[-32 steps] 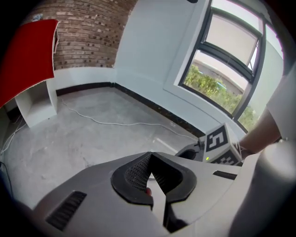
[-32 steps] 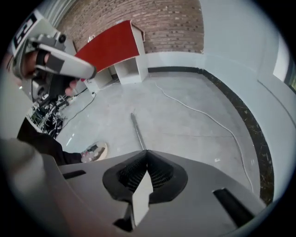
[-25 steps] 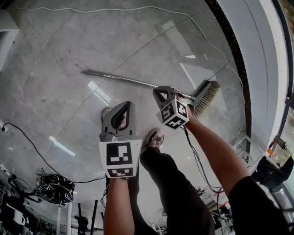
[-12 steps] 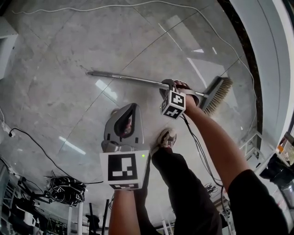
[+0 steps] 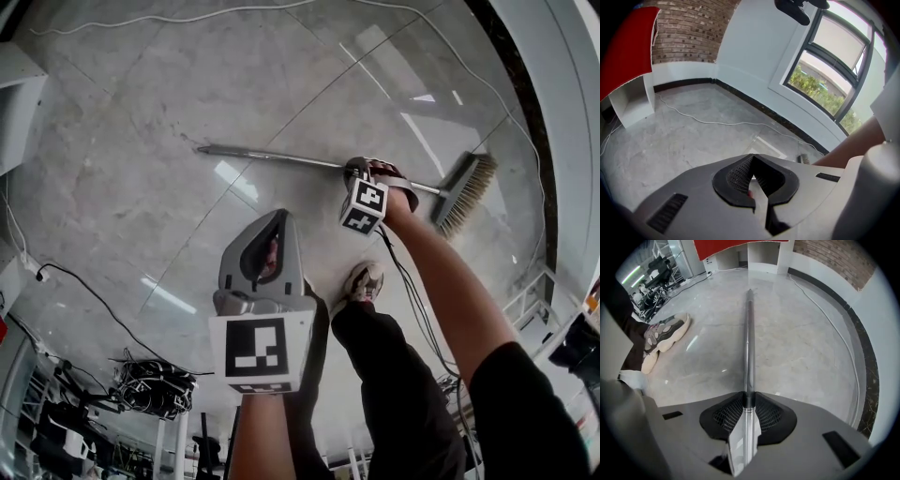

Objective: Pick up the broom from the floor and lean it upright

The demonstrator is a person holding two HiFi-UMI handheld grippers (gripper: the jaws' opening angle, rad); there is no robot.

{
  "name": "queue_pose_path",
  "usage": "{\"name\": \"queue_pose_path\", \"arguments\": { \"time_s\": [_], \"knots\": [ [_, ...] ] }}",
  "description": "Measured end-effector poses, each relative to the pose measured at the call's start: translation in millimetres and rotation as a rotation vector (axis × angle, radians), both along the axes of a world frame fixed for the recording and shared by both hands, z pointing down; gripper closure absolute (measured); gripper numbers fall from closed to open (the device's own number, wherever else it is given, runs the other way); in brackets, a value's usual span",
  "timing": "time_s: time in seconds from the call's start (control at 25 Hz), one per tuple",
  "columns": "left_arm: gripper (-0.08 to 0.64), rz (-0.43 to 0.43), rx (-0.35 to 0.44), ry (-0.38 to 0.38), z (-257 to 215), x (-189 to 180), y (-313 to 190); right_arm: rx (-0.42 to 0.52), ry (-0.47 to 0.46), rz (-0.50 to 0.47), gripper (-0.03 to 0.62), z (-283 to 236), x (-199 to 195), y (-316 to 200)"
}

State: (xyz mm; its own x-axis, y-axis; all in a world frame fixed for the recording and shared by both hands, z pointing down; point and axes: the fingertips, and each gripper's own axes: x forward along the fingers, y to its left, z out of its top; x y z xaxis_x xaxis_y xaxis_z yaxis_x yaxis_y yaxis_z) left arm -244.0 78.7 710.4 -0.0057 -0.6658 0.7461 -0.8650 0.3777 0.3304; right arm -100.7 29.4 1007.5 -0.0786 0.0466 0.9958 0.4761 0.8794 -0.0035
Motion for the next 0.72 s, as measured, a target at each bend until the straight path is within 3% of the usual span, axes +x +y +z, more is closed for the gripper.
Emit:
{"name": "queue_pose_path", "arguments": {
  "time_s": [0.36, 0.72],
  "knots": [
    [0.555, 0.025, -0.029, -0.019, 7, -10, 15, -0.026, -0.011, -0.001, 0.522, -7, -3, -2],
    [0.555, 0.114, -0.008, -0.046, -4, 15, 26, -0.022, -0.098, 0.054, 0.523, -79, -16, -22]
  ]
}}
